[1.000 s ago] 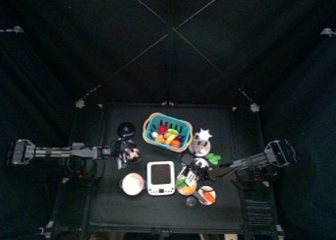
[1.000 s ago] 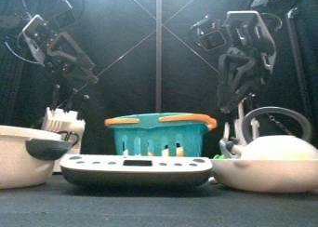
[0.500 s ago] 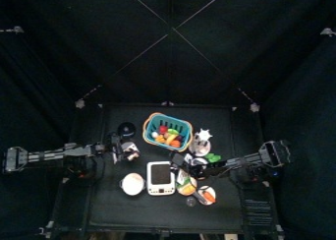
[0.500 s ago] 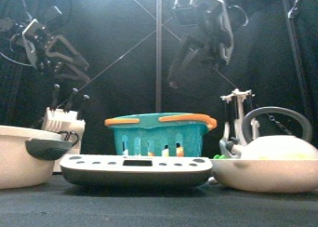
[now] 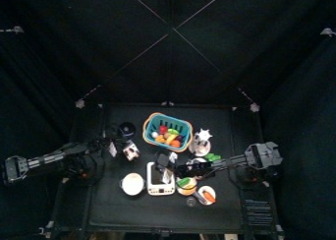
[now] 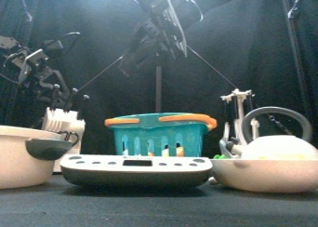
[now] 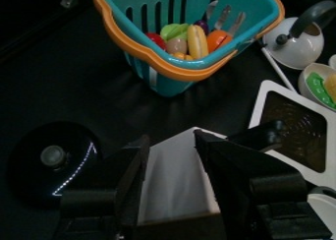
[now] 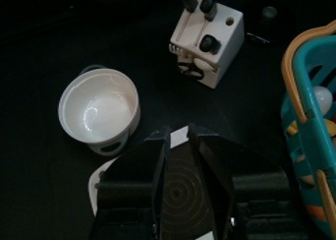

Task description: Grab cleaver handle

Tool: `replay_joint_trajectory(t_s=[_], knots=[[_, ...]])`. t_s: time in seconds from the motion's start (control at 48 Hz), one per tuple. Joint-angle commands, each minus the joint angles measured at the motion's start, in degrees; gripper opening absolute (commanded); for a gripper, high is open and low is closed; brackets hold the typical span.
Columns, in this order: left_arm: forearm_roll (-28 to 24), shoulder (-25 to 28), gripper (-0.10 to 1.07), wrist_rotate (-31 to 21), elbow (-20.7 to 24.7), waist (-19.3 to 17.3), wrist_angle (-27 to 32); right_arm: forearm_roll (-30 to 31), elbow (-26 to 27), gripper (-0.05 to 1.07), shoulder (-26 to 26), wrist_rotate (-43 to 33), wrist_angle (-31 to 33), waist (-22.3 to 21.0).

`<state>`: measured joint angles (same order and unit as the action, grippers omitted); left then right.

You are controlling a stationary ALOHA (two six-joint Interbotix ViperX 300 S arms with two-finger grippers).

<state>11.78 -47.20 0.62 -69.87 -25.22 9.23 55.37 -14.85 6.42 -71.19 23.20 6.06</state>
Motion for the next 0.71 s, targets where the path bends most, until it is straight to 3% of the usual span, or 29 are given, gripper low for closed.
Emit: replay_joint_trajectory(t_s=[0.0, 0.417, 0.688], knots=[[0.3, 0.6, 0.81, 0.1, 1.0, 0.3, -0.2, 0.2, 2.5, 0.65, 0.2, 0.0, -0.2, -0.7], [1.8, 5.6, 0.81, 0.1, 1.8, -0.3, -2.1, 1.9, 5.8, 0.65, 3.0, 0.0, -0.1, -1.3], [1.8, 5.6, 0.81, 0.1, 1.3, -1.6, -1.7, 8.3, 16.0, 0.65, 10.0, 0.1, 0.2, -1.7]])
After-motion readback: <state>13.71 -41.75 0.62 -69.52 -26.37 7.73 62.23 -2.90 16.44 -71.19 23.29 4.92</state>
